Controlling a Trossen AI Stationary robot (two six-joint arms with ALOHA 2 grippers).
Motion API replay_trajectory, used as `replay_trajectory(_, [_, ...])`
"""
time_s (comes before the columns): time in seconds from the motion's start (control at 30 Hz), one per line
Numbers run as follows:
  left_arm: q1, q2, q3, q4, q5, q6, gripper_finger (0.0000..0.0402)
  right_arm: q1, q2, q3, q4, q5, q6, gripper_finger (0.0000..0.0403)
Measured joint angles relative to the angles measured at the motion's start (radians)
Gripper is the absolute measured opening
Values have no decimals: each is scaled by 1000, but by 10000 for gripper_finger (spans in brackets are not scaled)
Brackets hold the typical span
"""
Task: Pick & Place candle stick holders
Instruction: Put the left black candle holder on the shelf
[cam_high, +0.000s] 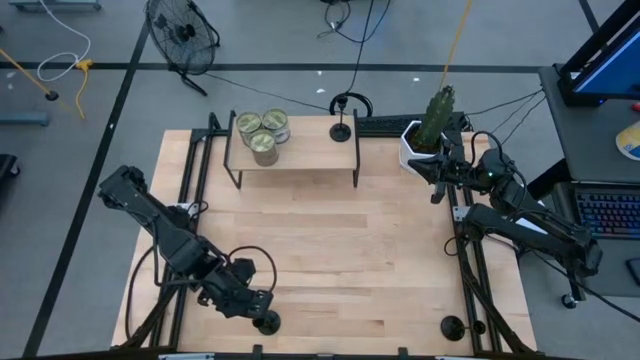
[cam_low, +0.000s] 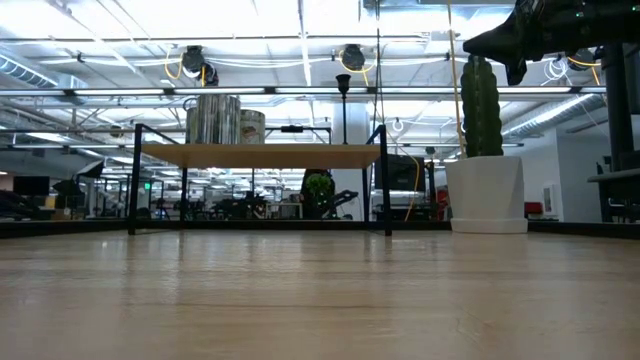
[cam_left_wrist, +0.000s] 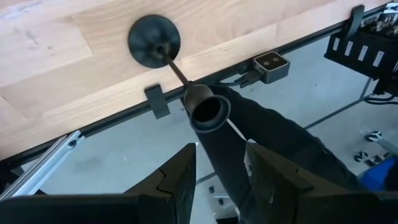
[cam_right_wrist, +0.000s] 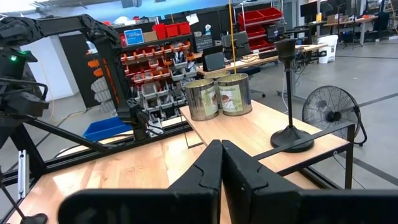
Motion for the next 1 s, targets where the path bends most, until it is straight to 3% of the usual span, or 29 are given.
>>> replay_trajectory(1.0, [-2,88,-2,-10,40,7,143,0,0,0,0,0,0,0])
